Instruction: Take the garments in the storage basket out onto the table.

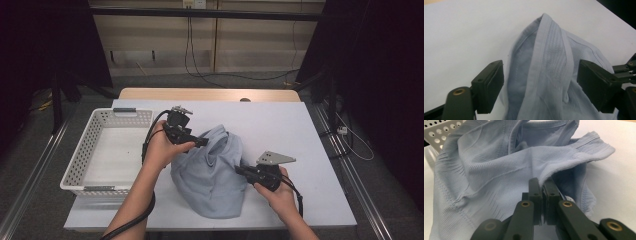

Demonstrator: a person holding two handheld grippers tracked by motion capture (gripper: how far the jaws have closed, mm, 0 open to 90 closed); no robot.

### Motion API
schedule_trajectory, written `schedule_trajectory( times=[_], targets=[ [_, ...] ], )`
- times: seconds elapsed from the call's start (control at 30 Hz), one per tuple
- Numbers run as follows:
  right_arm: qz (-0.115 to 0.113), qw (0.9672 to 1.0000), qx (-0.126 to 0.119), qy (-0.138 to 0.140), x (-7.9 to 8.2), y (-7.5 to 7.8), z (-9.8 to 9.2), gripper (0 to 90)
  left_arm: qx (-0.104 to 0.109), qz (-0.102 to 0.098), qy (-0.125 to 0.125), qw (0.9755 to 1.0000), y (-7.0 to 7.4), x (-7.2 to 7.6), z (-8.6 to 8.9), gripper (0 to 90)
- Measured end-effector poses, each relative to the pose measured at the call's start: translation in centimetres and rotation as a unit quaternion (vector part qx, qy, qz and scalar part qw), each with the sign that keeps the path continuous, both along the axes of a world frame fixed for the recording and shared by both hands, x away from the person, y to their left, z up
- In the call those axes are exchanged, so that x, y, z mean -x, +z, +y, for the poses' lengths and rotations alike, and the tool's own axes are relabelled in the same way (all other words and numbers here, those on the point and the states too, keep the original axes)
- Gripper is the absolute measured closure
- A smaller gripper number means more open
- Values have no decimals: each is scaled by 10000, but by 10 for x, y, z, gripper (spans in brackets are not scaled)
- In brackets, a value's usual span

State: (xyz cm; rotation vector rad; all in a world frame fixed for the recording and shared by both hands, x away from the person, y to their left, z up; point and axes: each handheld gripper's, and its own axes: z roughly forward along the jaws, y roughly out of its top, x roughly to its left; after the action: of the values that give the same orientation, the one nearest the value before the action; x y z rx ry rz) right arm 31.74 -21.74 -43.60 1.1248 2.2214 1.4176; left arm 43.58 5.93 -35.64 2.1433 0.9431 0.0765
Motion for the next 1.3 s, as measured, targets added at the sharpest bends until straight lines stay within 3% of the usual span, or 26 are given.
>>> schedule_trajectory(
  times=[0.2,0.3,0.43,0.5,0.53,0.6,0.67,0.77,0.93,1.07,1.23,1.27,1.3],
  targets=[
    [5,10000,-14,-2,0,0,0,875,30,-80,-130,9999,-5,-4,-14,250],
    [-2,10000,-3,1,-1,0,1,874,90,55,-160,9998,-11,-4,-19,271],
    [29,10000,-38,44,0,1,2,874,101,169,-187,9996,-20,-3,-21,402],
    [35,9999,-50,94,1,1,4,875,112,236,-298,9992,-25,-1,-21,527],
    [12,9999,-2,158,2,2,6,875,188,324,-304,9988,-30,1,-21,531],
    [1,9998,54,193,3,2,7,875,195,431,-359,9982,-32,2,-20,630],
    [-6,9998,79,193,4,1,8,874,209,564,-382,9975,-35,7,-18,696],
    [3,9998,128,168,4,0,6,875,228,585,-370,9973,-35,16,-13,740],
    [60,9998,178,108,5,-2,2,870,250,516,-347,9978,-40,30,-3,753],
    [36,9996,256,84,5,-2,1,863,340,498,-302,9977,-47,36,5,756],
    [59,9997,221,6,4,-1,-2,813,293,556,-251,9977,-53,40,12,763],
    [54,9998,203,-11,3,1,-3,772,304,548,-243,9977,-54,41,13,763],
    [17,9998,173,-74,1,6,-5,658,291,558,-249,9977,-55,42,17,763]
  ],
)
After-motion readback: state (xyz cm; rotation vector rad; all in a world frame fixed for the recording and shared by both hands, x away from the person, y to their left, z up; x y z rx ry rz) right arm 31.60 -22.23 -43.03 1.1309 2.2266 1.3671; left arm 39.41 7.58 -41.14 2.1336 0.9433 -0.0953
